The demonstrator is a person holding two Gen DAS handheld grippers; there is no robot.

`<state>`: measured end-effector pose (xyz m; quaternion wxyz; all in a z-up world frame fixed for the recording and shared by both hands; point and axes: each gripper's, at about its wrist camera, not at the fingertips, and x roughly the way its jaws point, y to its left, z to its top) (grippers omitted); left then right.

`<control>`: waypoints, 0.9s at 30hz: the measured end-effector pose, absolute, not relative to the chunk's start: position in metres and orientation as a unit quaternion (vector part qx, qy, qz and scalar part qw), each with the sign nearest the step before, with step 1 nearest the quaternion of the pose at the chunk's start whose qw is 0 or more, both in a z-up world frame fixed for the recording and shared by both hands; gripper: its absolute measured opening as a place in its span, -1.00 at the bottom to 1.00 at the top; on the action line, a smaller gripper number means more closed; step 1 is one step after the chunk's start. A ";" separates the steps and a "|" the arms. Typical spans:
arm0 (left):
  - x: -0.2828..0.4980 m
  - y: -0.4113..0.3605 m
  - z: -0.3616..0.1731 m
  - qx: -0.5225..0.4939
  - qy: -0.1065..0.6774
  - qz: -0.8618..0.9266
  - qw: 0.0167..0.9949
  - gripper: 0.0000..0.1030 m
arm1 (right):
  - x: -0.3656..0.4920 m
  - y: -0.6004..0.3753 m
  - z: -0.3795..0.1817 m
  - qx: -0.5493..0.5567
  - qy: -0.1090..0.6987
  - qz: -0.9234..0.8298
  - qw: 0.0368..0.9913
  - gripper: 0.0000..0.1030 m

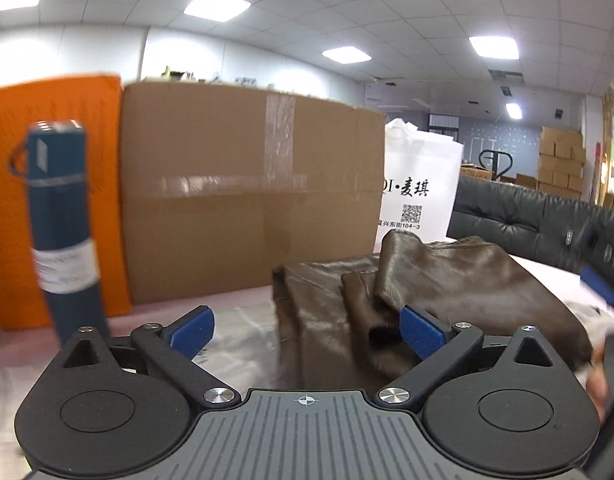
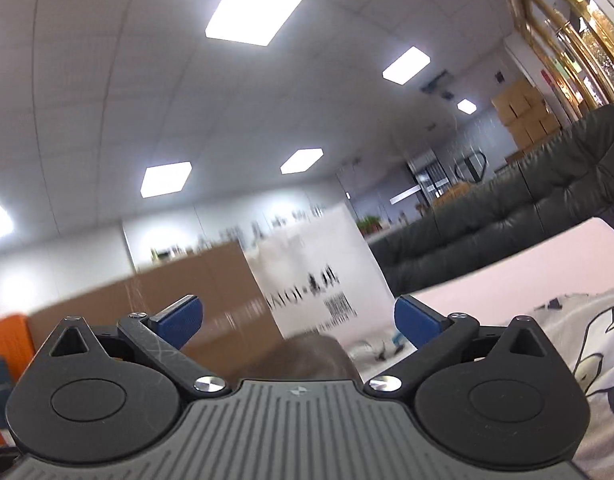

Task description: Fold clothes

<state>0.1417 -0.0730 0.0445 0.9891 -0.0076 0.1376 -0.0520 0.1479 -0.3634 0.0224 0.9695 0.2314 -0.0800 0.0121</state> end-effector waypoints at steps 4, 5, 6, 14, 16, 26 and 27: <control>0.100 -0.060 0.060 0.016 0.125 -0.049 0.991 1.00 | 0.135 -0.365 0.025 0.240 -0.084 -0.002 0.967 1.00; 0.092 -0.057 0.064 0.021 0.123 -0.050 0.991 1.00 | 0.130 -0.364 0.029 0.248 -0.069 0.008 0.966 1.00; 0.087 -0.055 0.068 0.027 0.119 -0.051 0.991 1.00 | 0.125 -0.364 0.033 0.256 -0.053 0.018 0.965 1.00; 0.045 -0.033 0.094 0.018 0.077 -0.082 0.994 1.00 | 0.019 -0.344 0.110 0.282 -0.015 0.192 0.940 1.00; 0.037 -0.026 0.098 0.002 0.063 -0.095 0.993 1.00 | -0.009 -0.329 0.128 0.247 -0.020 0.193 0.949 1.00; 0.031 -0.002 0.074 -0.056 -0.003 -0.112 0.992 1.00 | -0.049 -0.262 0.084 0.170 -0.013 0.004 0.985 1.00; 0.035 -0.001 0.069 -0.055 -0.004 -0.108 0.993 1.00 | -0.040 -0.254 0.076 0.161 -0.009 -0.017 0.987 1.00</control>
